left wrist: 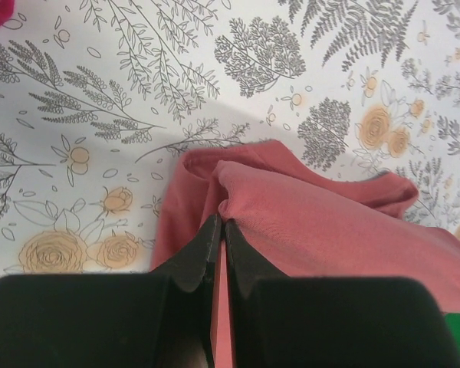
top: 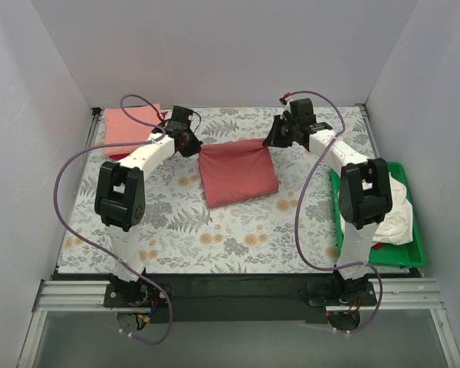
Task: Fold and stack the t-shirts
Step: Fold the tshirt
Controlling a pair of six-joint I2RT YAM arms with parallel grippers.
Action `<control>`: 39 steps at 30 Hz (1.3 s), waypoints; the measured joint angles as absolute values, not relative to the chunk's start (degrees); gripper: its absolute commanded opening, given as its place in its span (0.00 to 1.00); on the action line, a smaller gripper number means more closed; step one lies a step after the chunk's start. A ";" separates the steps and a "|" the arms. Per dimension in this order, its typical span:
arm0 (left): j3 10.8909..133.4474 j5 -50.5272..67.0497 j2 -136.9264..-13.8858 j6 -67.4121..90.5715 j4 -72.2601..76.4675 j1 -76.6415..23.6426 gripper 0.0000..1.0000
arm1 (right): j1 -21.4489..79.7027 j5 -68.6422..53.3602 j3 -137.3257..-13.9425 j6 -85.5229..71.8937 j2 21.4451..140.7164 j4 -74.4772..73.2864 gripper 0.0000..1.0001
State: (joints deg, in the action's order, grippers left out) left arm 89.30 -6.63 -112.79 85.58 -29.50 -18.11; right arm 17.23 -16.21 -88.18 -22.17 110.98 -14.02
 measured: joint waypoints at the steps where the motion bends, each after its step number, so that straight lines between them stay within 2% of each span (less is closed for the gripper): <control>1: 89.78 -6.63 -113.69 85.47 -29.52 -18.04 0.00 | 17.12 -16.43 -88.64 -22.15 112.05 -13.87 0.01; 6: 91.05 -7.35 -116.36 85.43 -29.52 -17.69 0.01 | 16.75 -17.45 -91.70 -22.15 116.81 -13.37 0.01; 7: 91.24 -7.55 -116.68 85.43 -29.63 -17.61 0.05 | 16.71 -17.72 -92.33 -22.13 117.71 -13.32 0.02; 8: 91.61 -7.68 -116.99 85.30 -29.74 -17.54 0.19 | 16.67 -17.93 -93.23 -22.11 118.65 -13.39 0.08; 9: 91.98 -7.88 -117.36 84.90 -29.85 -17.43 0.28 | 16.60 -18.24 -94.15 -22.09 119.63 -13.28 0.29; 10: 92.47 -8.19 -117.64 84.62 -29.98 -17.30 0.38 | 16.49 -18.72 -95.13 -22.09 120.64 -13.37 0.41; 11: 92.99 -8.40 -117.86 84.29 -30.11 -17.10 0.54 | 16.34 -19.20 -96.05 -22.15 121.45 -13.34 0.50; 12: 93.51 -8.47 -117.99 83.77 -30.22 -16.88 0.59 | 16.12 -19.90 -96.97 -21.89 122.26 -13.19 0.64; 14: 94.52 -8.23 -118.02 83.26 -30.39 -16.56 0.66 | 15.62 -21.45 -97.82 -21.26 122.87 -13.15 0.69; 15: 94.87 -8.01 -117.99 83.07 -30.26 -16.53 0.70 | 15.38 -22.20 -97.95 -20.93 122.85 -13.17 0.83; 17: 95.18 -7.31 -117.67 82.63 -29.74 -16.27 0.72 | 15.11 -23.31 -98.10 -20.80 122.50 -13.02 0.98; 28: 85.76 4.75 -111.04 82.72 -21.87 -17.43 0.73 | 17.17 -28.51 -90.54 -19.49 112.57 -9.89 0.98; 31: 85.78 7.25 -112.38 82.94 -20.43 -17.82 0.73 | 17.72 -29.69 -91.90 -19.55 114.93 -8.73 0.98; 39: 85.86 9.41 -119.17 82.48 -18.85 -17.80 0.73 | 17.61 -29.74 -100.99 -20.36 130.17 -6.83 0.98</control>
State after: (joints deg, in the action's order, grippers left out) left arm 85.86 9.41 -119.17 82.48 -18.85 -17.80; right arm 17.61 -29.74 -100.99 -20.36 130.17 -6.83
